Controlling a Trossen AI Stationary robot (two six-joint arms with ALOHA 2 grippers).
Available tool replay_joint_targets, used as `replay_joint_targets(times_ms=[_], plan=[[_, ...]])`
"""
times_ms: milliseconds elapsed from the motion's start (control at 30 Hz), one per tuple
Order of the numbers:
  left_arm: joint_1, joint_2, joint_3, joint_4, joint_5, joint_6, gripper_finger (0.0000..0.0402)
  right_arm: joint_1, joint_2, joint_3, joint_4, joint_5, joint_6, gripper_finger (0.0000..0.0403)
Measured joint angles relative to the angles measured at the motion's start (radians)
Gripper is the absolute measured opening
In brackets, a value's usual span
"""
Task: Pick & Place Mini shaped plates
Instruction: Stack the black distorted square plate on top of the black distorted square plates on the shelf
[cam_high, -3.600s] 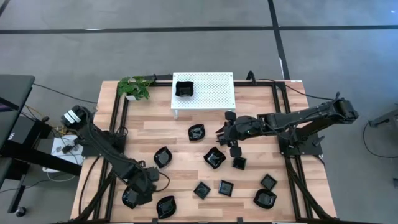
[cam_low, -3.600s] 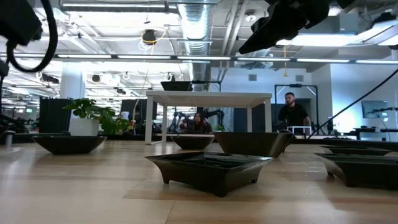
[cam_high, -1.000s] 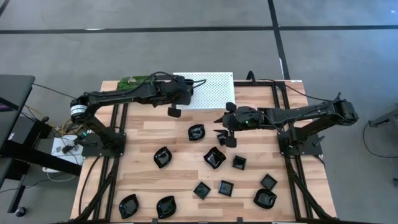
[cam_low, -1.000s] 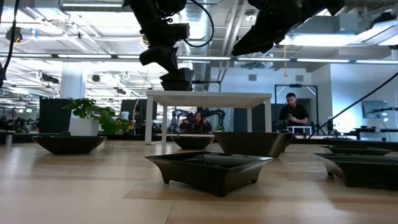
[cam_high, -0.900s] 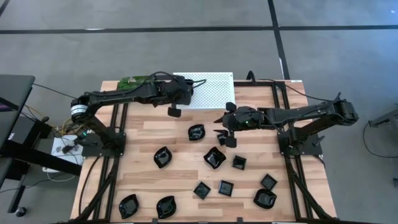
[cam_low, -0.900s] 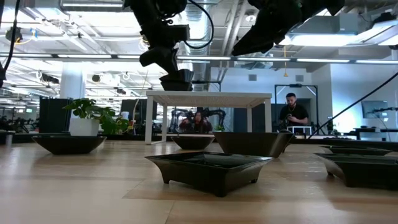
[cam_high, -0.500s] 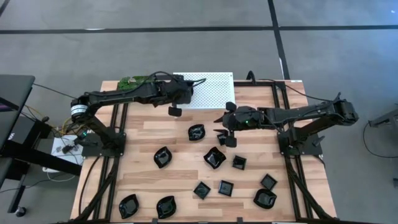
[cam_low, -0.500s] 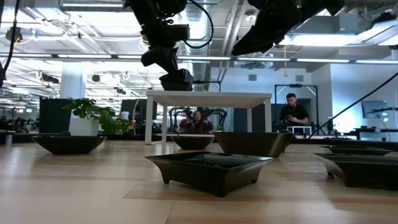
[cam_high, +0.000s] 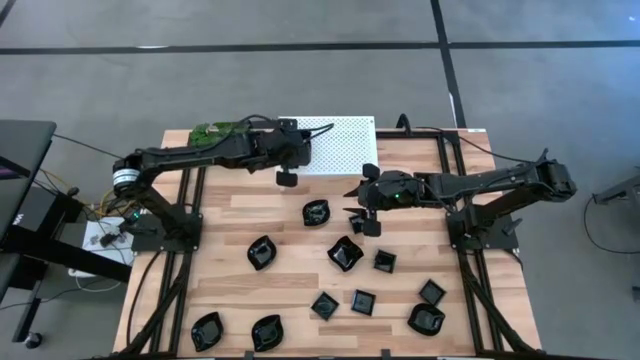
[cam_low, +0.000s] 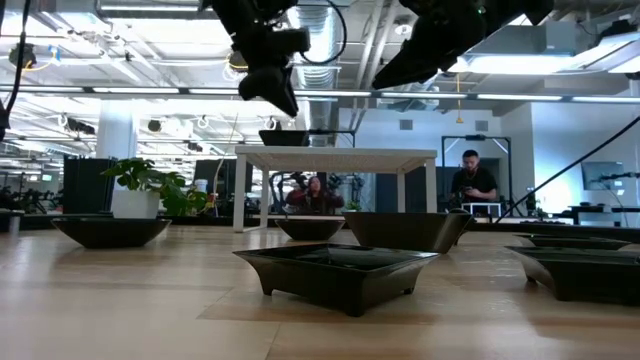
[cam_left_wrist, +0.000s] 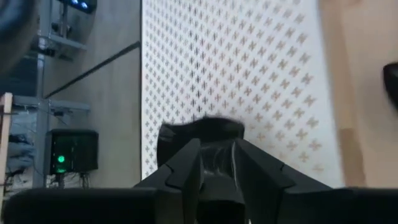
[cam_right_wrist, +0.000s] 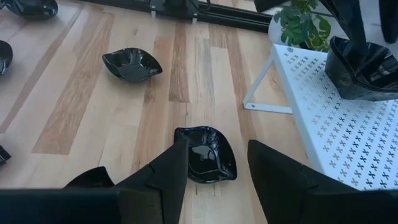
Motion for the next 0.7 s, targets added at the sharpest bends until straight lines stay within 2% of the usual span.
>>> replay_joint_targets(times_ms=[267,433,500,633,700], plan=[[-0.141,-0.083,0.0,-0.01,0.006,-0.121,0.0102,0.0,0.0,0.0,0.0,-0.002,0.0,0.016],[-0.203,-0.134,0.0,-0.086,0.01,-0.241,0.0102,0.008,0.0,0.0,-0.006,-0.003,0.001,0.016],[-0.219,-0.152,-0.007,-0.12,0.07,-0.307,0.0102,0.021,0.0,0.0,-0.031,-0.005,0.001,0.0158],[-0.242,-0.2,-0.107,-0.126,0.329,-0.423,0.0102,0.061,0.0,0.0,-0.1,-0.033,0.008,0.0155],[-0.259,-0.219,-0.171,-0.126,0.423,-0.465,0.0102,0.088,0.009,0.001,-0.107,-0.034,0.031,0.0154]])
